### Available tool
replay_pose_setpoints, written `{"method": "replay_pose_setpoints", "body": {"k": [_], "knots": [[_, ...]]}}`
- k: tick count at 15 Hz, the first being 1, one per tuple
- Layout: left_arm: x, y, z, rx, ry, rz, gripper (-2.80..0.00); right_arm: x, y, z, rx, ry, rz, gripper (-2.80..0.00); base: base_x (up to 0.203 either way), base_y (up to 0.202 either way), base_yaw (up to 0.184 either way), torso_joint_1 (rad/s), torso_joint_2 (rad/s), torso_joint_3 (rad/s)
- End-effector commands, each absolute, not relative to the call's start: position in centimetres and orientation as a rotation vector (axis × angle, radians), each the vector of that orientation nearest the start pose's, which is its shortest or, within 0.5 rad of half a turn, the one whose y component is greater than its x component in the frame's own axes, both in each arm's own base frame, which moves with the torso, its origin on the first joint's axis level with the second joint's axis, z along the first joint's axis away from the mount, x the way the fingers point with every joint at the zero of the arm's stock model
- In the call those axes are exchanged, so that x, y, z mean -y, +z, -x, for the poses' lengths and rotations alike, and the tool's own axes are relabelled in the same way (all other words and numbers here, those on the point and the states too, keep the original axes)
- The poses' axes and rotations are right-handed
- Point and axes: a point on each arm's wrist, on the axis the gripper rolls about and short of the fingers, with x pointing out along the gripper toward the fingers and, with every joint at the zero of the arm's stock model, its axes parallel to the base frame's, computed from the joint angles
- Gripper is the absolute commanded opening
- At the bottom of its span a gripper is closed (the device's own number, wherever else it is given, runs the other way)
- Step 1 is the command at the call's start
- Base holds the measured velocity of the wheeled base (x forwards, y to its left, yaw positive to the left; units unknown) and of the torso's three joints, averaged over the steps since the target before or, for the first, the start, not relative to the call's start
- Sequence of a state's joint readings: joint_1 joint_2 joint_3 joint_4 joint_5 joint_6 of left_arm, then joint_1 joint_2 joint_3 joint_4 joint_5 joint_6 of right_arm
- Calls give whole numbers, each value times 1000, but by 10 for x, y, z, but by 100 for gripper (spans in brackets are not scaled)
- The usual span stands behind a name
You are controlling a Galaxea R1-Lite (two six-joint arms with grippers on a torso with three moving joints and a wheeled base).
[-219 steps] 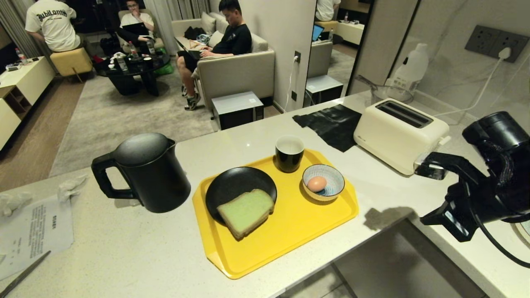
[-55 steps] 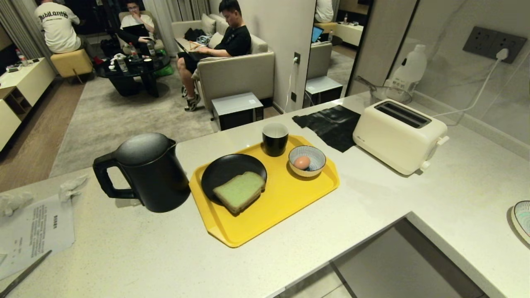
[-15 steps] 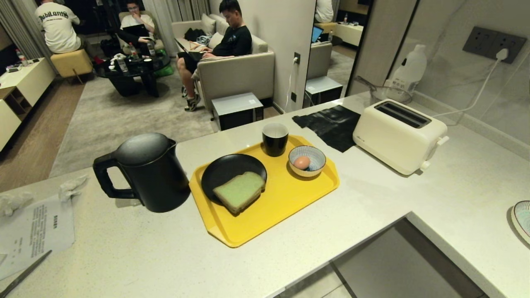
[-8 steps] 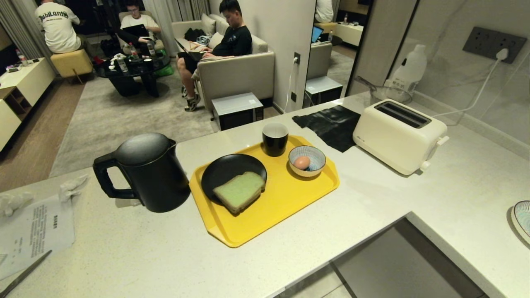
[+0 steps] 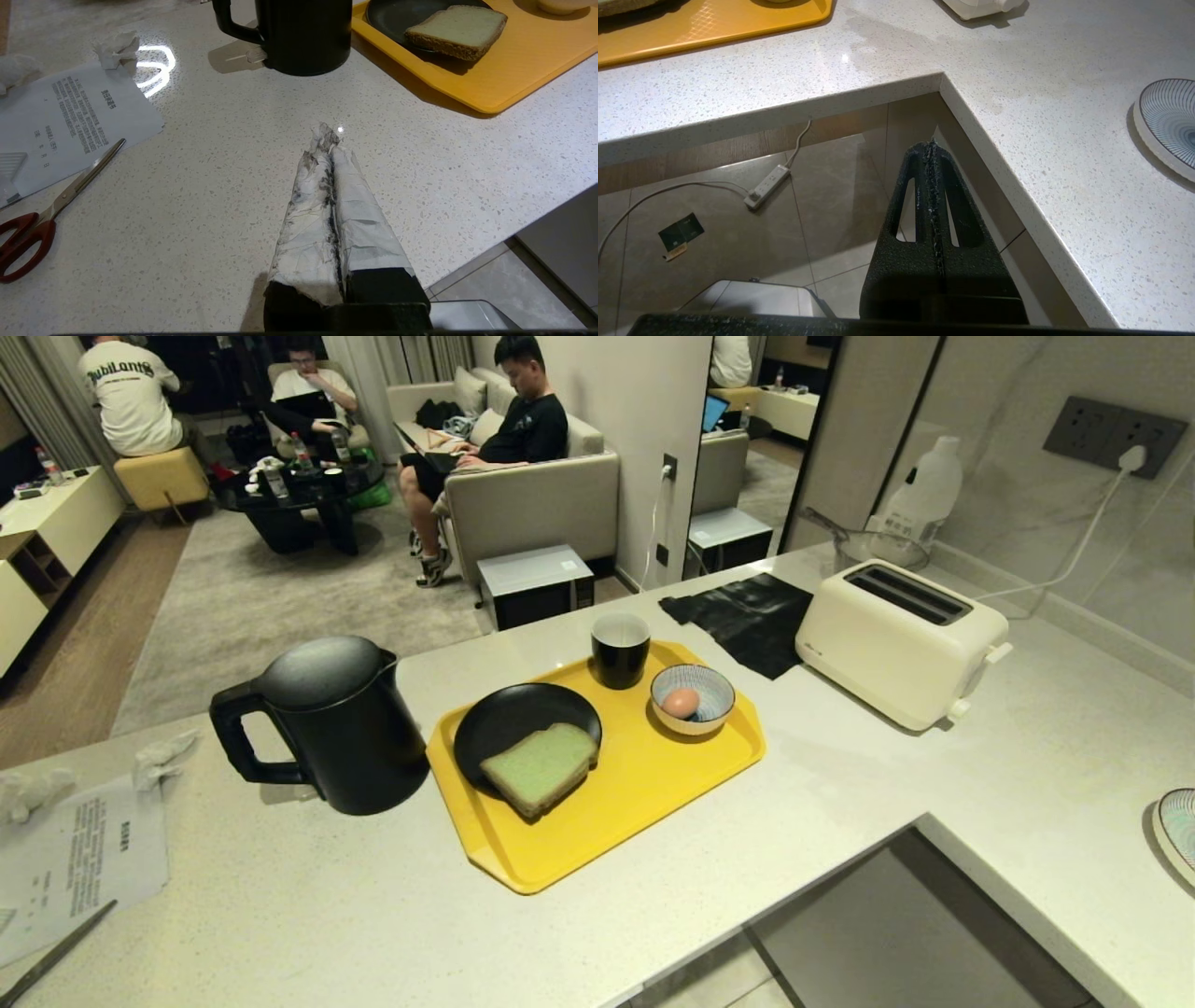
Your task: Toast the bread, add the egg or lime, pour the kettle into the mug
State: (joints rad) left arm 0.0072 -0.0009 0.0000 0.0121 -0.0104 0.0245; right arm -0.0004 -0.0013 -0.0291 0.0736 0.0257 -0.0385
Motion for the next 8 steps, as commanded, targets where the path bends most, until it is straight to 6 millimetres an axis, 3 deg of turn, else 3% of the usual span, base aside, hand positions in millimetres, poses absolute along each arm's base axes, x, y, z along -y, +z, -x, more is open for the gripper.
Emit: {"method": "replay_pose_setpoints", "body": {"k": [1, 8], "knots": [[0, 74, 23, -11, -3, -25, -280, -1, 76, 25, -44, 27, 39, -280, 0, 0, 0, 0, 0, 0], [0, 74, 23, -11, -3, -24, -280, -1, 76, 25, -44, 25, 38, -280, 0, 0, 0, 0, 0, 0]]}}
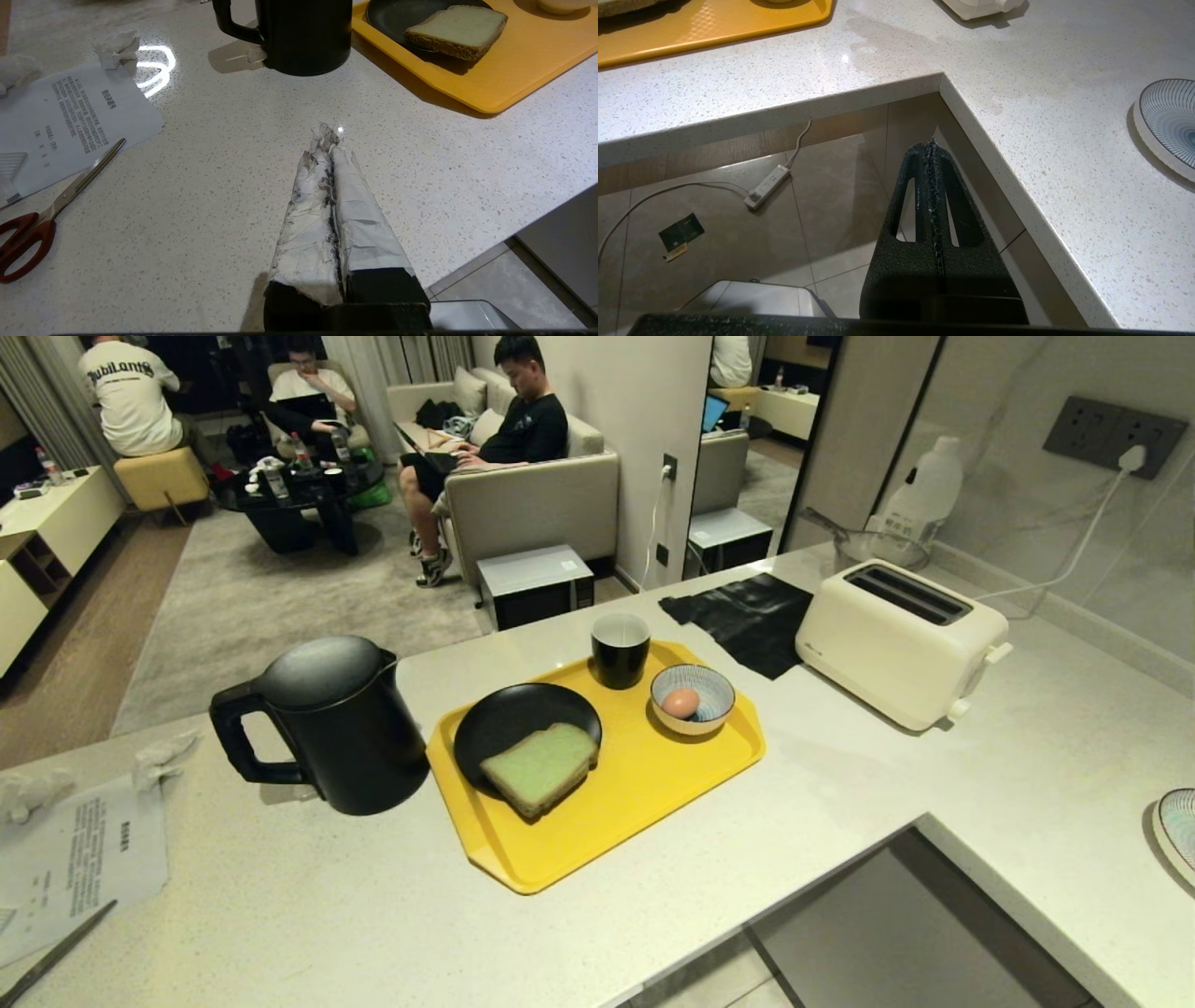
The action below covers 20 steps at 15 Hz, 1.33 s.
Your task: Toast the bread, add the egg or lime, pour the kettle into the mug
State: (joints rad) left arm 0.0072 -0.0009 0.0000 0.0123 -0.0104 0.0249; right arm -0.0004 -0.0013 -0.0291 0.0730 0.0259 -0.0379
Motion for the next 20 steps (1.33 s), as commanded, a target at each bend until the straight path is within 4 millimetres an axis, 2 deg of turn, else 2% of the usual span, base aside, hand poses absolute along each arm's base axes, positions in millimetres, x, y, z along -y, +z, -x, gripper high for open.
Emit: {"method": "replay_pose_setpoints", "body": {"k": [1, 20], "knots": [[0, 74, 23, -11, -3, -24, -280, -1, 76, 25, -44, 26, 38, -280, 0, 0, 0, 0, 0, 0], [0, 74, 23, -11, -3, -26, -280, -1, 76, 25, -44, 27, 39, -280, 0, 0, 0, 0, 0, 0]]}}
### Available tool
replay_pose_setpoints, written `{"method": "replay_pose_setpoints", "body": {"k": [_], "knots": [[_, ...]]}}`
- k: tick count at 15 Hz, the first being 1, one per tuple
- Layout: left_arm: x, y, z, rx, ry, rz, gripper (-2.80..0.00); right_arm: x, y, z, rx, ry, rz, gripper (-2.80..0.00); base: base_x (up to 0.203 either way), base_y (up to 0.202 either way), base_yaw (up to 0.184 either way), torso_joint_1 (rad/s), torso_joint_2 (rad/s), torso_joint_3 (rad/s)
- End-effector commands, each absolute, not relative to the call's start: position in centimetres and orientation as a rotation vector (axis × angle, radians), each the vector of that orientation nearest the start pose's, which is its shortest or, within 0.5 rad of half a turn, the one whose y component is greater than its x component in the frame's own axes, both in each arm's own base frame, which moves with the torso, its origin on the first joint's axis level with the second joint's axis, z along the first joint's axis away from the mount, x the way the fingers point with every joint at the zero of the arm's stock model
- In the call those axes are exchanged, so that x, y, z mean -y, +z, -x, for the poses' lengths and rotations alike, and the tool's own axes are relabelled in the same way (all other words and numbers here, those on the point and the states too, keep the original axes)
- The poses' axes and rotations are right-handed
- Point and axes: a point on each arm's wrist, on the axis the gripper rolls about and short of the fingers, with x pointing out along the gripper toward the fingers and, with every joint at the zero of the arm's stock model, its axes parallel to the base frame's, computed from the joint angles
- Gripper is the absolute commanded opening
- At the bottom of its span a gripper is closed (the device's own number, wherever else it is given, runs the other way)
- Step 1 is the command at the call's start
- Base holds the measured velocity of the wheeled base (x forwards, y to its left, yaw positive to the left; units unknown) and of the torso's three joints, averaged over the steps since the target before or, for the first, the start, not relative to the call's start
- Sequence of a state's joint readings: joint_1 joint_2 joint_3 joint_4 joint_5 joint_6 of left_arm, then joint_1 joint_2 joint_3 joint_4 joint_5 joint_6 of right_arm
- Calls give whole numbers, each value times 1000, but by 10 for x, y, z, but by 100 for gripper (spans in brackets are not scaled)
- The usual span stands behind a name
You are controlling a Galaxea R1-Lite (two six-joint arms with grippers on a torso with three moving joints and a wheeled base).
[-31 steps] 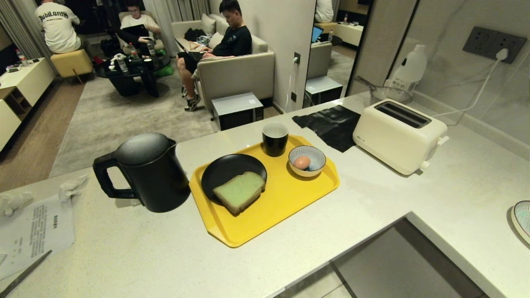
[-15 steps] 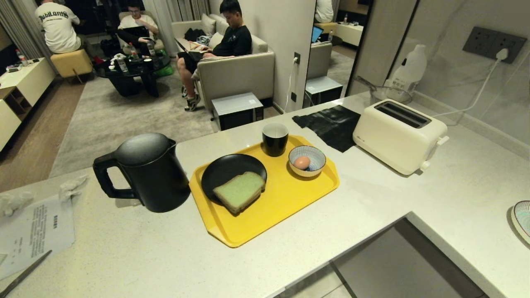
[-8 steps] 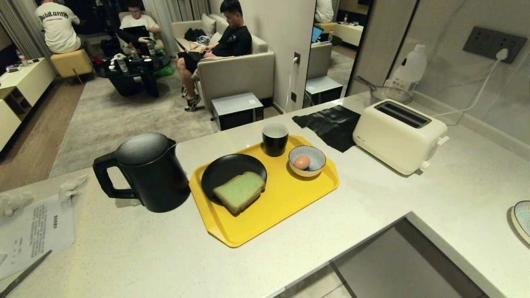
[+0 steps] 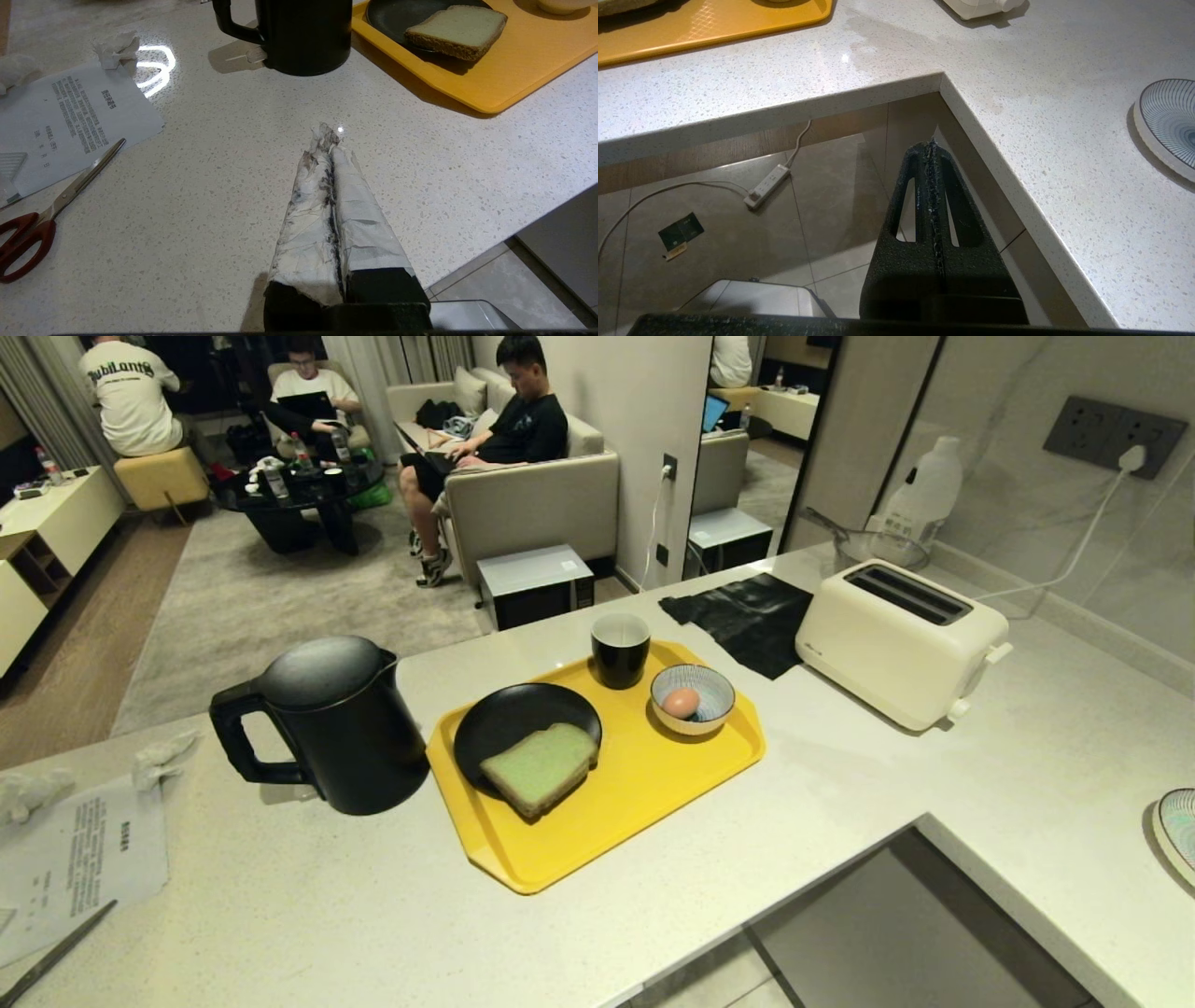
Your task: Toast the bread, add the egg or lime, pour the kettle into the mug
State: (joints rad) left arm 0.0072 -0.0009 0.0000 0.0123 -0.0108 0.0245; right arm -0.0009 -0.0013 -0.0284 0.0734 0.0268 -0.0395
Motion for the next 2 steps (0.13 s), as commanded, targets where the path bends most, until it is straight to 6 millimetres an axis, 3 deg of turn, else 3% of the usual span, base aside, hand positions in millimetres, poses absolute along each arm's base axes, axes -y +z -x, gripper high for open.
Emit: {"method": "replay_pose_setpoints", "body": {"k": [1, 2], "knots": [[0, 74, 23, -11, -2, -24, -280, -1, 76, 25, -44, 27, 39, -280, 0, 0, 0, 0, 0, 0], [0, 74, 23, -11, -3, -26, -280, -1, 76, 25, -42, 28, 39, -280, 0, 0, 0, 0, 0, 0]]}}
